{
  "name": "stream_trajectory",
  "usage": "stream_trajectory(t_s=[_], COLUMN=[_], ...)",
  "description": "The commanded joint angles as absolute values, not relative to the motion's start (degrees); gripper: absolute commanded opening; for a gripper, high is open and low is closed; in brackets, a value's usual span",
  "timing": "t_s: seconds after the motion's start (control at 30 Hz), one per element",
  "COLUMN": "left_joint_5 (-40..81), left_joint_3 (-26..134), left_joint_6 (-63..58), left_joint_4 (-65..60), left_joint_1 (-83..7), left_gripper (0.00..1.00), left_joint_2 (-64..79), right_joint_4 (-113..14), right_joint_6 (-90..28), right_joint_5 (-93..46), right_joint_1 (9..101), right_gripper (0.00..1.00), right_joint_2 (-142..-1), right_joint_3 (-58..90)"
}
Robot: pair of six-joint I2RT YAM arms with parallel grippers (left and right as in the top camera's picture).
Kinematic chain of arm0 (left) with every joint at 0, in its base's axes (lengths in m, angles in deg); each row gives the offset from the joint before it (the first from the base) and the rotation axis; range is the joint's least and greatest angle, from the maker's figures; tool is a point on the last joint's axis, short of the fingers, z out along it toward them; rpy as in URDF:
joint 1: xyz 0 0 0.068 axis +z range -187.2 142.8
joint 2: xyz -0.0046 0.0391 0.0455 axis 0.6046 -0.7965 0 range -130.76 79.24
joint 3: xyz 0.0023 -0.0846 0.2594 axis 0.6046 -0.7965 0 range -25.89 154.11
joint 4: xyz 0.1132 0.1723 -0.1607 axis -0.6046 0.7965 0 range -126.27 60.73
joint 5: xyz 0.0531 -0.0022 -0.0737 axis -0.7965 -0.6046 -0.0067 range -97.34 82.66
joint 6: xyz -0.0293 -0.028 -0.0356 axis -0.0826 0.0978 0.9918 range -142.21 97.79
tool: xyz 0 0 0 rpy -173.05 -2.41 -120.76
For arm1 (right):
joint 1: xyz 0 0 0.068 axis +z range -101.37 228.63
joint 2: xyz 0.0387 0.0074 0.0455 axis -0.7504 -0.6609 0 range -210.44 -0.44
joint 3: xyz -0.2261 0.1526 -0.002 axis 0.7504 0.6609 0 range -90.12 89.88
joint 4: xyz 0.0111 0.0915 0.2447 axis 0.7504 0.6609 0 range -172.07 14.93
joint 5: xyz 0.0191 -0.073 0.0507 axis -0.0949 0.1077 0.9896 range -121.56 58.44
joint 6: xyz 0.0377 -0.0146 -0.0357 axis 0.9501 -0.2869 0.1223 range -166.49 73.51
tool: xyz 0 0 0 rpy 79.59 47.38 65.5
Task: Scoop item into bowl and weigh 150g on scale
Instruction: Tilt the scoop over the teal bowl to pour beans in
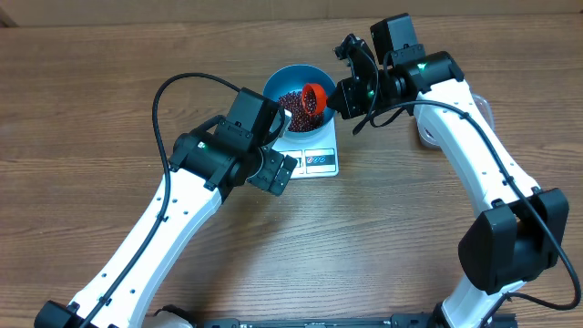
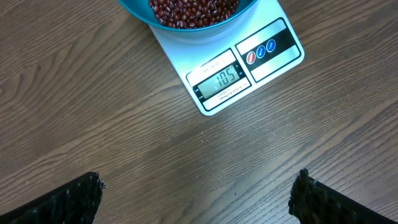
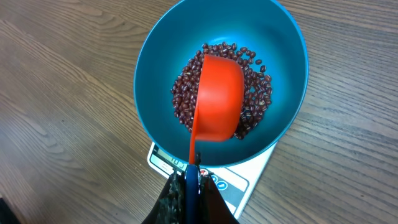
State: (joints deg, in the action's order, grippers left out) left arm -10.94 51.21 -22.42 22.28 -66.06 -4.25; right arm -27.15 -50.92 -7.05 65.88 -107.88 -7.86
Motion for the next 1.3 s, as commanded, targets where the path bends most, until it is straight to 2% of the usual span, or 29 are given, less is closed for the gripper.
stream_trajectory(t_s=[0.0,0.63,0.77,0.93,1.27], left_joint_5=[-10.3,-10.3,-10.3,-10.3,-10.3], left_joint_3=[51.0,51.0,51.0,51.0,51.0], left_joint_6=[-23.3,-23.3,-23.3,-23.3,-23.3], left_joint_4=[22.2,22.2,22.2,22.2,22.2], left_joint_1=[-66.1,-66.1,-66.1,-66.1,-66.1], left_gripper=[1.0,1.0,1.0,1.0,1.0], left_joint_2=[-3.6,-3.6,-3.6,-3.6,-3.6], right_joint_4=[-27.5,-27.5,-26.6,-28.5,-28.6], right_joint_6=[-50.6,-49.5,-54.4,-45.6,-45.6], right_joint_5=[-7.5,-7.2,-3.9,-10.9,-10.7], right_joint_1=[66.0,66.0,66.1,66.1,66.1], right_gripper=[0.04,0.04,0.04,0.04,0.04], right_joint_2=[-107.8,-107.8,-107.8,-107.8,-107.8], right_joint_3=[-9.6,-9.6,-9.6,-9.6,-9.6])
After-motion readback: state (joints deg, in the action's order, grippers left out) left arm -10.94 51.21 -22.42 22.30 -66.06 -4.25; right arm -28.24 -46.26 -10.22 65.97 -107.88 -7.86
